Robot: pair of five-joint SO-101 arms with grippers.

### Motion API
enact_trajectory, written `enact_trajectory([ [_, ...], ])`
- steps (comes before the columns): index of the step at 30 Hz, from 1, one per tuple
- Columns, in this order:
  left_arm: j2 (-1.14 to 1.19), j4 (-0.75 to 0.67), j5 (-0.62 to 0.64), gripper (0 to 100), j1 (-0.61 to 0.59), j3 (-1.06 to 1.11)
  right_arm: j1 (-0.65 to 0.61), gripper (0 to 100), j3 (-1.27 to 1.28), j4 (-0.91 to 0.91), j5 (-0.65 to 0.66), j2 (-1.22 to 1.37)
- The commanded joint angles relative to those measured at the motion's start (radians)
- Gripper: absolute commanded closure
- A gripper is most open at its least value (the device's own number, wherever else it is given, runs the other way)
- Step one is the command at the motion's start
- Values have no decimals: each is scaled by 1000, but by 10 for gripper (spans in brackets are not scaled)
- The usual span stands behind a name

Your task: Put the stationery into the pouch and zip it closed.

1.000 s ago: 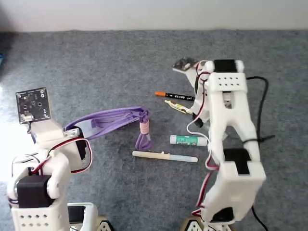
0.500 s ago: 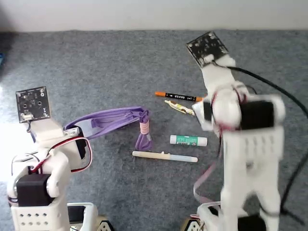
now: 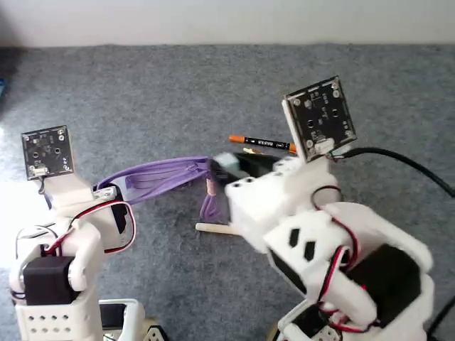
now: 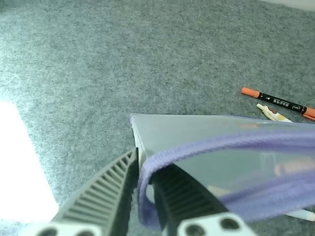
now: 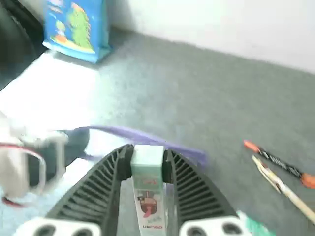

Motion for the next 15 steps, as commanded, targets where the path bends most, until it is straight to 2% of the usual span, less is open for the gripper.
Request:
enact_trajectory([
  [1,5,-14,12,988,-2,-58,-41,991,35,-197,-21,16],
  [10,5,-18,89,988,-2,-64,-44,991,293,-621,-21,24],
  [15,5,-18,89,988,-2,-64,-125,991,443,-783,41,25],
])
